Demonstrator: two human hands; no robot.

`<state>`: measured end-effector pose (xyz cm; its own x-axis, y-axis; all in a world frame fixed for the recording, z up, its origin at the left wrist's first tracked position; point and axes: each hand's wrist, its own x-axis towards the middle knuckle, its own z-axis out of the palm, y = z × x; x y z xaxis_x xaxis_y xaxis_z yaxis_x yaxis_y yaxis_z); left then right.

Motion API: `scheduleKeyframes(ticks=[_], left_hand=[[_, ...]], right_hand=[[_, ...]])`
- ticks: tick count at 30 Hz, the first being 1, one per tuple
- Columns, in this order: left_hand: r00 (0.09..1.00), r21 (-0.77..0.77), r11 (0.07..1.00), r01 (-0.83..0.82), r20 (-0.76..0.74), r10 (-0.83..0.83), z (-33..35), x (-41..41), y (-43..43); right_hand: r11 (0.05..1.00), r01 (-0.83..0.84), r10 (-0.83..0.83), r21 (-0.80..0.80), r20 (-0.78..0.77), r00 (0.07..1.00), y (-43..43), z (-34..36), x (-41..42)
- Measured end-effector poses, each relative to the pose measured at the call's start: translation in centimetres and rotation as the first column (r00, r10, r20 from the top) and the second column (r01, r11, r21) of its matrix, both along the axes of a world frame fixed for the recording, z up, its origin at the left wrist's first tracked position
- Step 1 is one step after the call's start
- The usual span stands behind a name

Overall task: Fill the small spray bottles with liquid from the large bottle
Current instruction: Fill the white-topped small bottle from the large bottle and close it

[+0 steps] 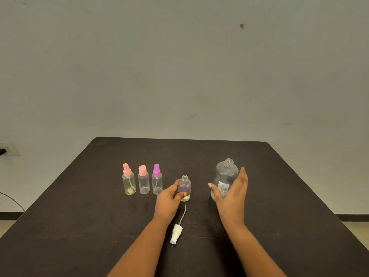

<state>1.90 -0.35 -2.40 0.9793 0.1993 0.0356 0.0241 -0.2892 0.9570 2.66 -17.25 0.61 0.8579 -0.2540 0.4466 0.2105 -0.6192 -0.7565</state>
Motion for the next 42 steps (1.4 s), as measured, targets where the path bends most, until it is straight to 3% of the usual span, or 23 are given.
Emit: scheduleKeyframes(ticks=[4, 7, 11, 14, 20, 29, 33, 36, 42], left_hand=[[1.000, -0.005, 1.000, 0.000, 0.003, 0.000, -0.2, 0.1, 0.1], [1.000, -0.027, 1.000, 0.005, 0.003, -0.005, -0.3, 0.2, 0.2], [1.000, -0.048, 0.999, 0.006, -0.010, -0.006, -0.4, 0.2, 0.2], [1.000, -0.008, 1.000, -0.002, -0.012, 0.002, -0.1, 0.2, 0.1], [1.000, 0.050, 0.999, -0.013, 0.000, 0.013, -0.3, 0.4, 0.2], [1.000, 0.033, 0.999, -0.009, 0.009, 0.008, -0.1, 0.2, 0.2], [1.000, 0.002, 1.000, 0.004, 0.003, -0.004, 0.2, 0.1, 0.2], [1.000, -0.056, 0.998, -0.004, -0.007, 0.004, 0.1, 0.1, 0.4], [1.000, -0.190, 0.982, -0.004, -0.004, 0.004, -0.2, 0.0, 0.6]], right_hand=[[0.974, -0.003, 0.053, -0.226, 0.216, 0.975, 1.9, 0.1, -1.9], [0.933, -0.219, 0.299, -0.286, 0.277, 0.913, 2.9, -0.9, -3.0], [0.707, -0.611, 0.670, -0.356, 0.061, 0.740, 3.2, -2.8, -3.8], [0.549, -0.745, 0.770, -0.378, -0.117, 0.627, 3.3, -3.6, -3.8], [0.402, -0.834, 0.826, -0.377, -0.244, 0.509, 2.6, -2.1, -3.3], [0.234, -0.822, 0.818, -0.519, -0.352, 0.455, 2.9, -1.9, -3.3], [0.228, -0.819, 0.811, -0.526, -0.363, 0.459, 3.0, -2.2, -3.2], [0.284, -0.834, 0.810, -0.474, -0.347, 0.473, 2.6, -1.6, -2.7], [0.632, -0.764, 0.769, -0.128, -0.014, 0.639, 2.0, 2.1, -1.1]])
